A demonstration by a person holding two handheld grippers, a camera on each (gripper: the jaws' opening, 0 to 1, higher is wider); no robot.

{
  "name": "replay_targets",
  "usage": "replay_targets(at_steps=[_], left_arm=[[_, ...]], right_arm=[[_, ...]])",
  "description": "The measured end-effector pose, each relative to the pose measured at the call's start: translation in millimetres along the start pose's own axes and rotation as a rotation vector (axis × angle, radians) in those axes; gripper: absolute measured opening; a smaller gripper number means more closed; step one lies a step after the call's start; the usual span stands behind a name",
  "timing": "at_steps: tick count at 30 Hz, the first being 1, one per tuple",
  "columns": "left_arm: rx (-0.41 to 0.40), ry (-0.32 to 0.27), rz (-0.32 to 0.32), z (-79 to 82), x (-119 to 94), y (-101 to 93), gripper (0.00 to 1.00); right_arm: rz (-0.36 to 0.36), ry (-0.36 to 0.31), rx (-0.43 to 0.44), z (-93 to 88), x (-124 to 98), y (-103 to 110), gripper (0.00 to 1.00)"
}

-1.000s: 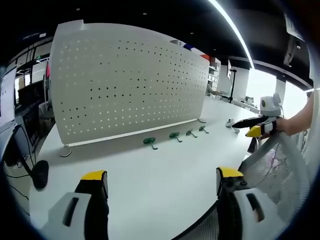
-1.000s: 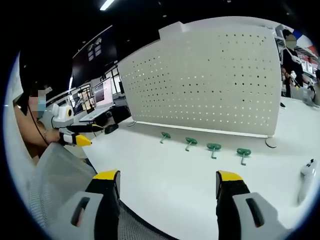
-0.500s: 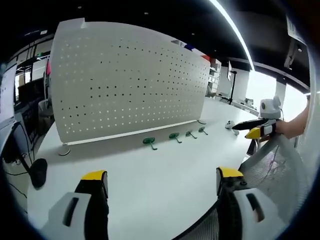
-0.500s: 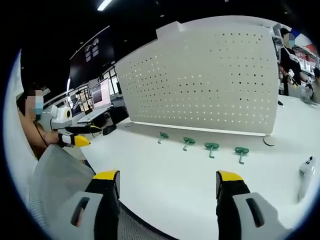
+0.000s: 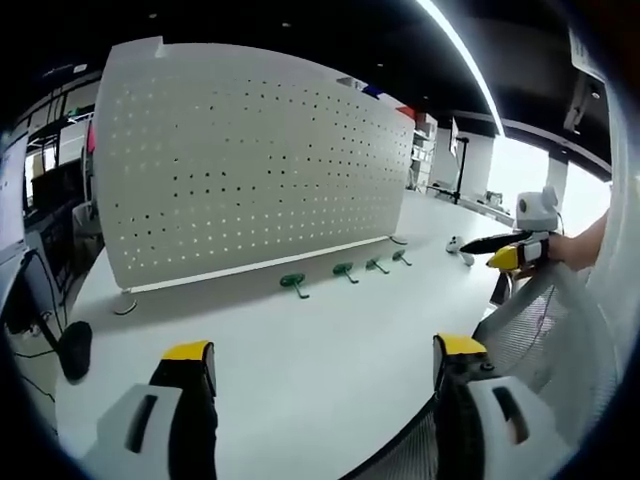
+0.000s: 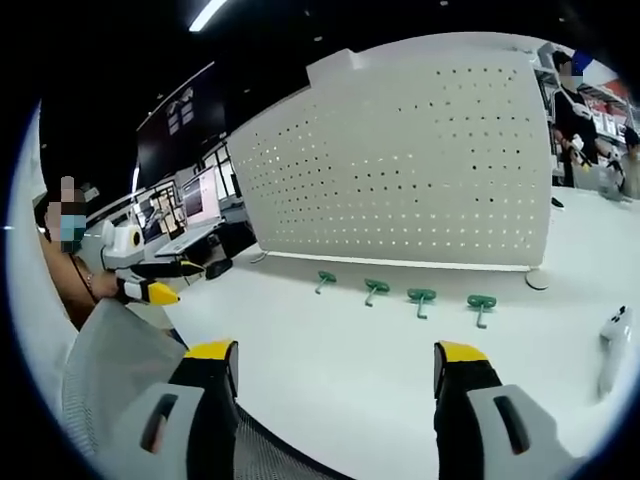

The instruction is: Insert the hook assembly into the mounting plate slot until the hook locks in place.

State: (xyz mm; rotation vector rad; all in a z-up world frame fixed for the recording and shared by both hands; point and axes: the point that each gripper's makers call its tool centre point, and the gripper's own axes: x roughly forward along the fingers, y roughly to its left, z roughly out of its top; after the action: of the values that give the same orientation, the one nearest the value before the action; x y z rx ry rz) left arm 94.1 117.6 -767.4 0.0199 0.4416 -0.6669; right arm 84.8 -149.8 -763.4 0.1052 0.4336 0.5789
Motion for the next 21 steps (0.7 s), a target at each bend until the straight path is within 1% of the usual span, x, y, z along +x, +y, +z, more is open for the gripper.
replay_targets(at_steps=[6, 9, 11, 16, 18, 21], left_arm=[[0.008, 0.001, -0.01, 1.1, 0, -1.0, 0.93], [0.004, -0.001, -0.018, 2.5, 1, -2.0, 0.92], [0.006, -0.002, -0.021, 3.8, 1, -2.9, 0.92], [0.001, -0.002, -0.023, 5.9, 1, -2.0, 0.91], [0.01, 0.005, -0.024, 7.4, 1, -1.5, 0.91], [0.011, 0.013, -0.042, 10.3, 3, -2.2, 0.9]], right_arm=[[0.013, 0.001, -0.022, 2.7, 0, 2, 0.79], [0.01, 0.003, -0.029, 4.6, -1, 2, 0.81], [0.019, 0.006, -0.038, 5.1, -1, 3, 0.8], [0.029, 0.003, -0.061, 8.2, 0, 5, 0.81], [0.03, 0.005, -0.07, 9.0, 0, 5, 0.8], [0.025, 0.003, -0.063, 11.9, 0, 3, 0.8]])
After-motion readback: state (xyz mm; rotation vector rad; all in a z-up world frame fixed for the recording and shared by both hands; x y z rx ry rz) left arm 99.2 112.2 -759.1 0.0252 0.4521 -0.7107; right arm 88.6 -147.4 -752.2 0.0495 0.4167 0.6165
